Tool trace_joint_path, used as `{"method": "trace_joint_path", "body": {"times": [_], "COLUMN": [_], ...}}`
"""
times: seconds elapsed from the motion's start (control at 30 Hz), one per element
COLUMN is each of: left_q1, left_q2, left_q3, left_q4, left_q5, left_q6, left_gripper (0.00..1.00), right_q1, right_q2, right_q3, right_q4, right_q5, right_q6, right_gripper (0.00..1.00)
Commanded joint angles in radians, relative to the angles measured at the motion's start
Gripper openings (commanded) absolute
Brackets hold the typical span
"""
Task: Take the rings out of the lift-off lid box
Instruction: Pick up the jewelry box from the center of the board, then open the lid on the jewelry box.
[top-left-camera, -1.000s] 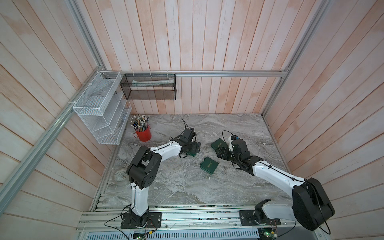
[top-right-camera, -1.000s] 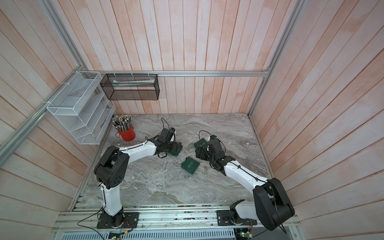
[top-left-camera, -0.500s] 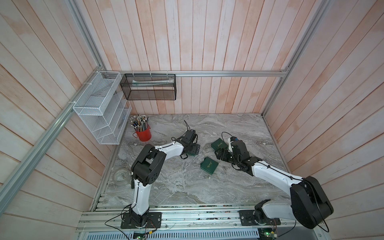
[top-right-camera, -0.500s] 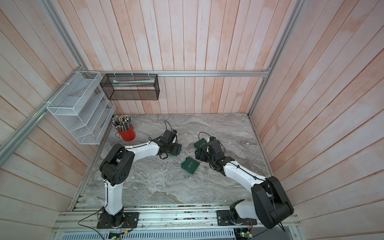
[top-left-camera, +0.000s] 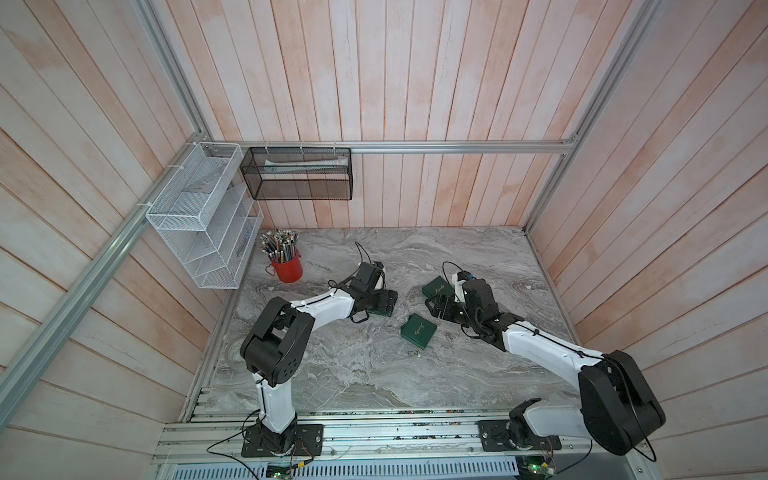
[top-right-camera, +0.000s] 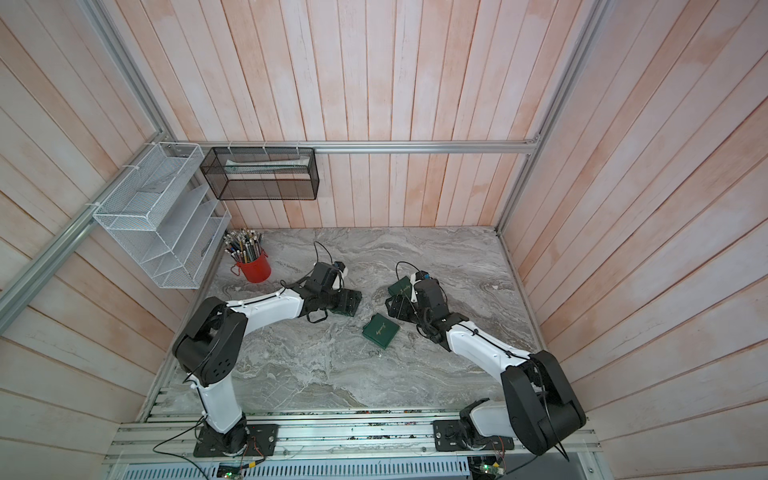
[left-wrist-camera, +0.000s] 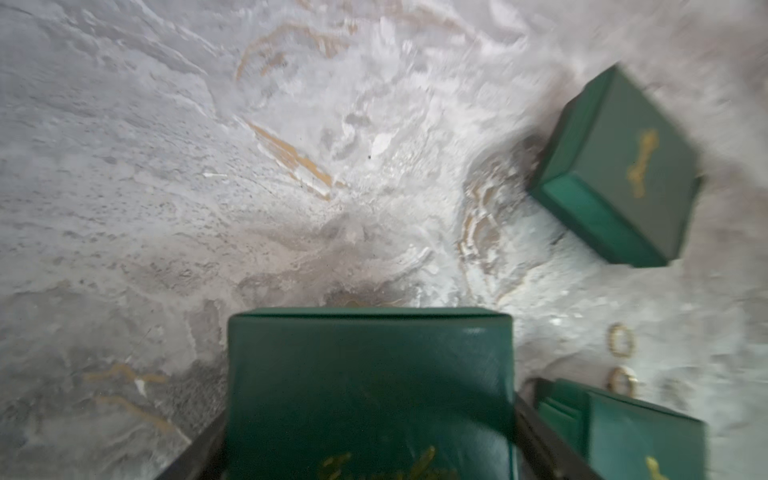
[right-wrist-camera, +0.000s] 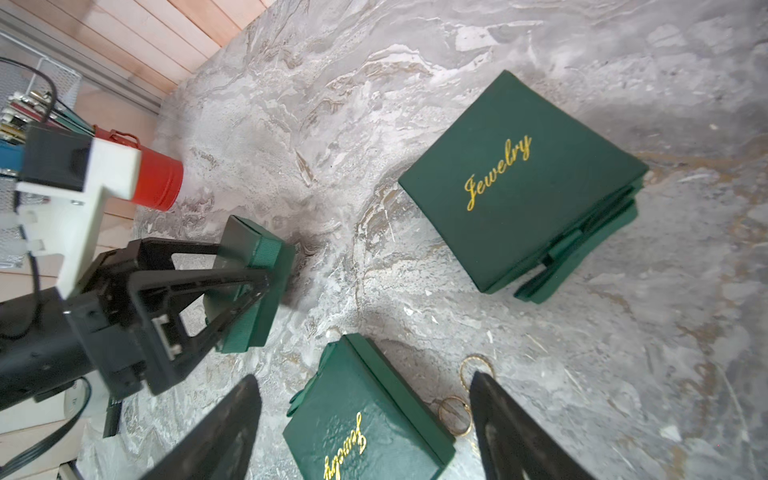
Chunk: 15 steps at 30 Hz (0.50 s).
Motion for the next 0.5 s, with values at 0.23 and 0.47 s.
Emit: {"method": "trace_joint_path", "body": {"times": [0.23,0.47], "left_q1": [0.071,0.073], "left_q2": [-0.149,-0.2], "left_q3": [-0.153,-0.229], "left_q4": [0.143,0.181], "left_q5": [0.294,0.332], "left_q6": [-0.189,-0.252], "left_gripper": [0.71,0.71], "right_q1": [0.122,0.158], "right_q2": [0.075,0.119], "right_q3": [0.061,0.088], "right_q4": [0.075,0.114], "right_q5": [-0.039,-0.074], "right_q6": [-0.054,-0.046], "right_gripper": [0.8,0.8]}}
